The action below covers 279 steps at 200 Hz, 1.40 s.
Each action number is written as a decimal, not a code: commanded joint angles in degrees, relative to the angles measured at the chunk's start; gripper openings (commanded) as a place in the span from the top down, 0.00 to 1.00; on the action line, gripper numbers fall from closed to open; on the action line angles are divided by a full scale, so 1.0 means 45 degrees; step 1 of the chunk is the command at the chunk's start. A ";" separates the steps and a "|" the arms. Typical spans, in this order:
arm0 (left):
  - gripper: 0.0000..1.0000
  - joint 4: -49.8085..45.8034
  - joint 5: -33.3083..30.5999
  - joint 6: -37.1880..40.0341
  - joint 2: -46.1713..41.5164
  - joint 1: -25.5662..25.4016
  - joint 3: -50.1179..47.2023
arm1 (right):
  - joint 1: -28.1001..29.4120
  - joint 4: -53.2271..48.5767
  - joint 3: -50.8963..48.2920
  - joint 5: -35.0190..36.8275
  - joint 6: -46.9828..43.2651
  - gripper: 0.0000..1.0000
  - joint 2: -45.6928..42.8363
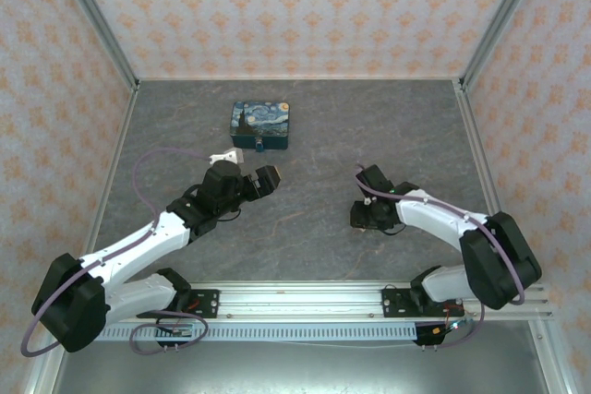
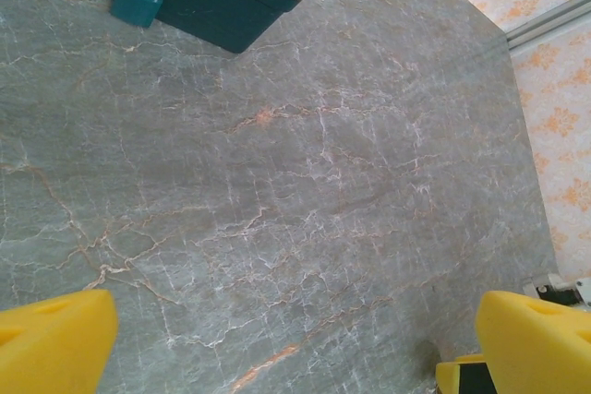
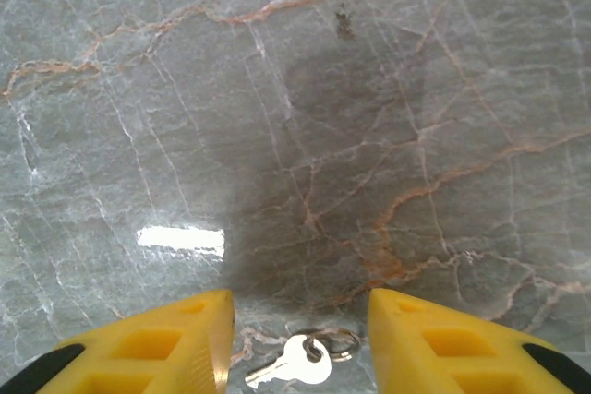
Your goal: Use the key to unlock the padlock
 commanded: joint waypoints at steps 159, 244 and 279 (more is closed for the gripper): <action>0.00 -0.0822 -0.0701 0.0447 0.0066 -0.0109 0.0658 | 0.0313 -0.1148 -0.0485 -0.0289 0.0270 0.68 -0.0528; 0.00 -0.1111 -0.0885 0.0539 -0.0027 -0.0113 0.0746 | 0.0475 -0.1178 -0.0107 -0.0021 0.0144 0.72 -0.0389; 0.00 -0.1255 -0.0992 0.0568 -0.0119 -0.0109 0.0757 | 0.0751 -0.1607 0.0520 0.0674 -0.0209 0.67 -0.0531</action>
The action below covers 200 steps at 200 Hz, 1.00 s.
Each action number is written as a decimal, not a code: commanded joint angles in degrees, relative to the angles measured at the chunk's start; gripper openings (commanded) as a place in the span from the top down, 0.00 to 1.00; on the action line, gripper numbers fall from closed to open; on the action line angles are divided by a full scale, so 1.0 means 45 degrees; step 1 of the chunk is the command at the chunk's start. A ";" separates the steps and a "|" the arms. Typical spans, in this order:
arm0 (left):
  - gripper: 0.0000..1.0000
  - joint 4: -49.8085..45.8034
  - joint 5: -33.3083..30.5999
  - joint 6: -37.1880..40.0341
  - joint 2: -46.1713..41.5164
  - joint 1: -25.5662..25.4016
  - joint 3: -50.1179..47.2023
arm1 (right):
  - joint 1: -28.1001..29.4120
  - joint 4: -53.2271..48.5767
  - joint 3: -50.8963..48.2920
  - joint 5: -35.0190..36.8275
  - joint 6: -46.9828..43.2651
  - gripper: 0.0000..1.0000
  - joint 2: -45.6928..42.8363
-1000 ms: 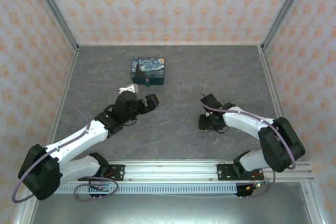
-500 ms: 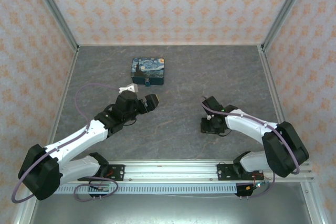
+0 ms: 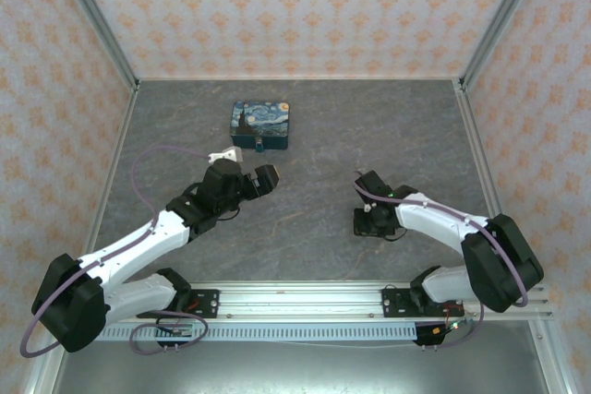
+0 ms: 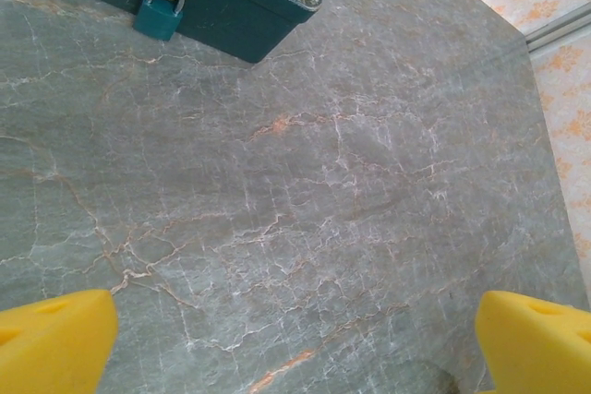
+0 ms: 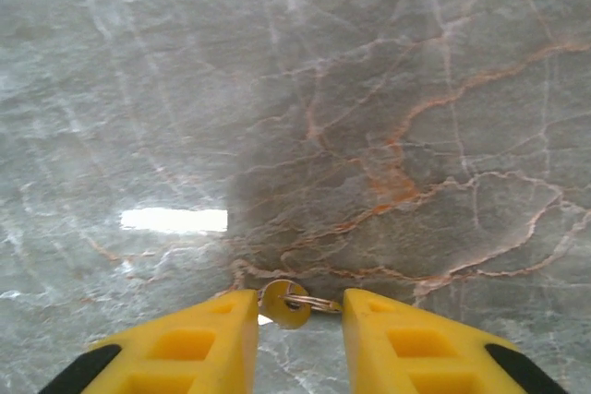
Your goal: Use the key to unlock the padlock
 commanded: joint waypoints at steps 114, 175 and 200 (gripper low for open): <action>0.00 -0.0959 -0.0773 0.0506 -0.0446 -0.0109 0.0419 | 0.0165 -0.0047 0.0935 0.0083 -0.0535 0.59 0.1199; 0.00 -0.0946 -0.0836 0.0526 -0.0374 -0.0110 0.0400 | 0.0168 -0.0749 0.0340 -0.0001 0.0070 0.66 0.0942; 0.00 -0.0967 -0.0836 0.0526 -0.0389 -0.0110 0.0382 | 0.0175 -0.0850 0.0305 -0.0072 0.0111 0.71 0.0938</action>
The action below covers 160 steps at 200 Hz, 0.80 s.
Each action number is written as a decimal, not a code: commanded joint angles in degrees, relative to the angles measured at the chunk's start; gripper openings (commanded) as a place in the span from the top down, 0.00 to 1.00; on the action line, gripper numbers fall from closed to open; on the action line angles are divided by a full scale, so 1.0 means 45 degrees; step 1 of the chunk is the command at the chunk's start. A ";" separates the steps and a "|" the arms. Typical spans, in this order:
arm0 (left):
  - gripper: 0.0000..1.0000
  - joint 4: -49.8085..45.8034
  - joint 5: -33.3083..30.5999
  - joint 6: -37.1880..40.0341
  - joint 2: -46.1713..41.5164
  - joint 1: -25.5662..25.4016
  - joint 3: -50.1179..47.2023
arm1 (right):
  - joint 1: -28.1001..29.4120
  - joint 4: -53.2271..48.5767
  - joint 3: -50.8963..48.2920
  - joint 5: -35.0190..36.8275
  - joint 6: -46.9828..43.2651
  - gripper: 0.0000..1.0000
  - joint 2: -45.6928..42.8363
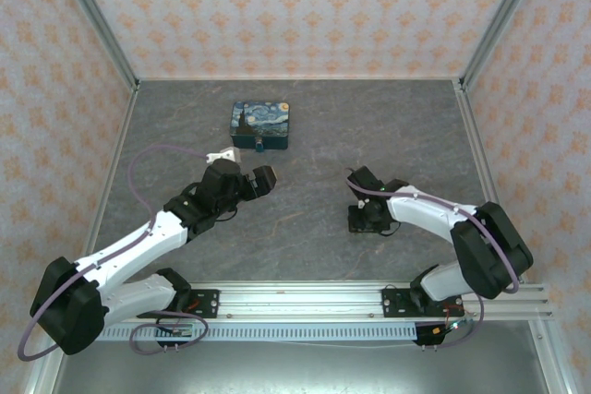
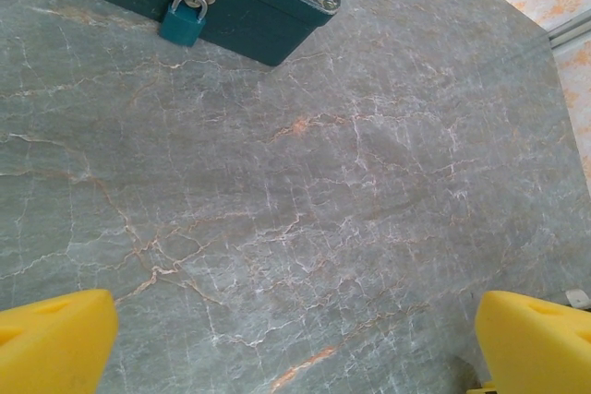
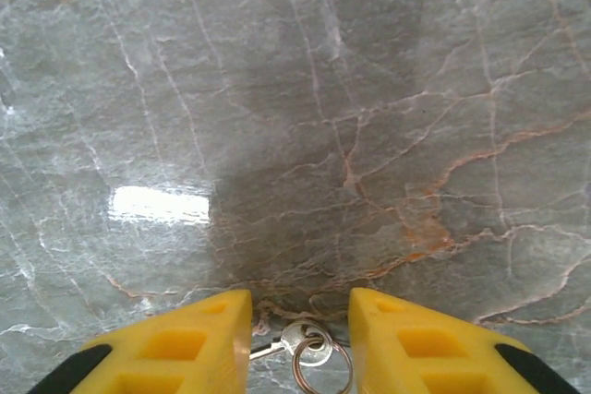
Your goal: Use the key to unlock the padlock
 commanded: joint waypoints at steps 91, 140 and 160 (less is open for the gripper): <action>0.00 -0.0380 -0.0514 0.0205 -0.0194 -0.0104 0.0241 | 0.0065 -0.1355 -0.0414 -0.0122 0.0461 0.76 -0.0678; 0.00 -0.0436 -0.0506 0.0205 -0.0233 -0.0109 0.0255 | 0.0076 -0.1213 -0.0334 -0.0167 0.0454 0.80 -0.0279; 0.00 -0.0445 -0.0545 0.0205 -0.0291 -0.0105 0.0231 | 0.0065 -0.1175 -0.0356 -0.0155 0.0427 0.85 -0.0154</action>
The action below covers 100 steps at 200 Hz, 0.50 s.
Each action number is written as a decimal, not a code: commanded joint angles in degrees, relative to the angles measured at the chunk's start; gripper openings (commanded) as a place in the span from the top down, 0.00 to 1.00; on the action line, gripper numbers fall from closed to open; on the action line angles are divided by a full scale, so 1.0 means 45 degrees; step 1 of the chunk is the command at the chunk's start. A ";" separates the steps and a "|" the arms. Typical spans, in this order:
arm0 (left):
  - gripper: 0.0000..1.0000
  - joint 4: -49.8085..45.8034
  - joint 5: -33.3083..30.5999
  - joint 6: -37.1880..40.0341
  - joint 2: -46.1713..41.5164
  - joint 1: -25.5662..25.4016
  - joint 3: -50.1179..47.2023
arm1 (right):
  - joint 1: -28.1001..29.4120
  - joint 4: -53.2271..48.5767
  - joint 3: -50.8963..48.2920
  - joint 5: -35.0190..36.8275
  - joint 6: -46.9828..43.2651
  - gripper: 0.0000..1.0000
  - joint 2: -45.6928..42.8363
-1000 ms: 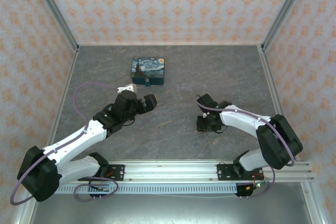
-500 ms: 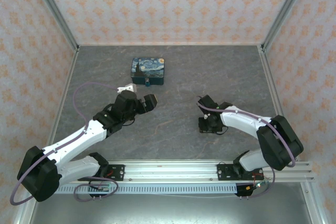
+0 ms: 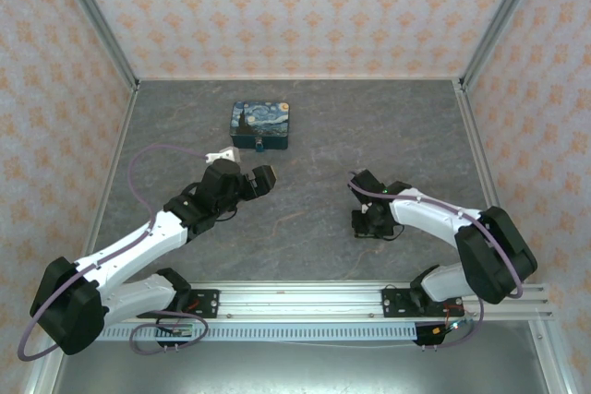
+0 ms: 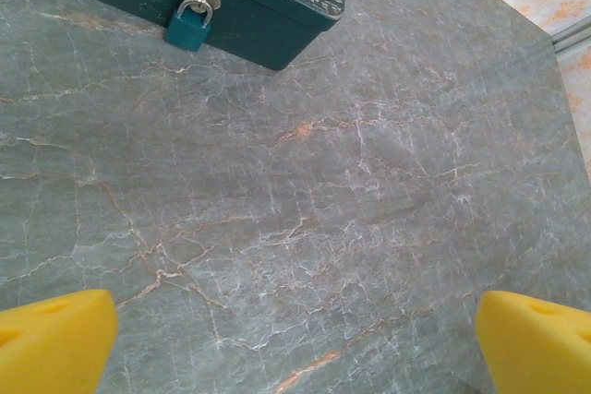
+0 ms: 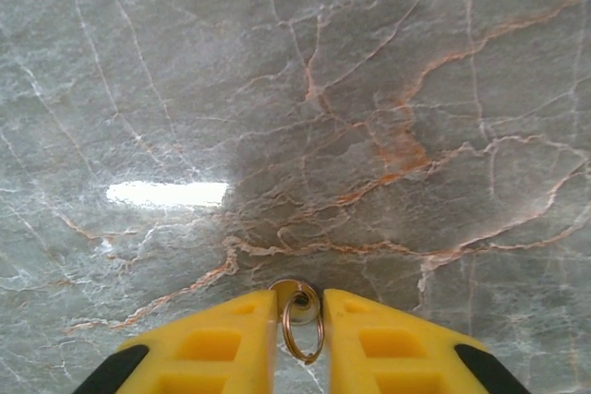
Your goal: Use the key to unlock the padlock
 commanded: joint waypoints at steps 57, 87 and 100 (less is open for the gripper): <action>0.00 -0.0392 -0.0294 0.0439 -0.0671 -0.0112 0.0241 | 0.0070 0.0289 -0.0174 -0.0154 0.0254 1.00 0.0171; 0.00 -0.0060 0.0022 0.0435 -0.1089 -0.0119 0.0223 | 0.0071 0.1606 -0.0376 -0.0915 0.0866 1.00 -0.0760; 0.00 0.0302 0.0267 0.0301 -0.1290 -0.0110 0.0158 | 0.0071 0.2660 -0.0577 -0.1377 0.1471 1.00 -0.1349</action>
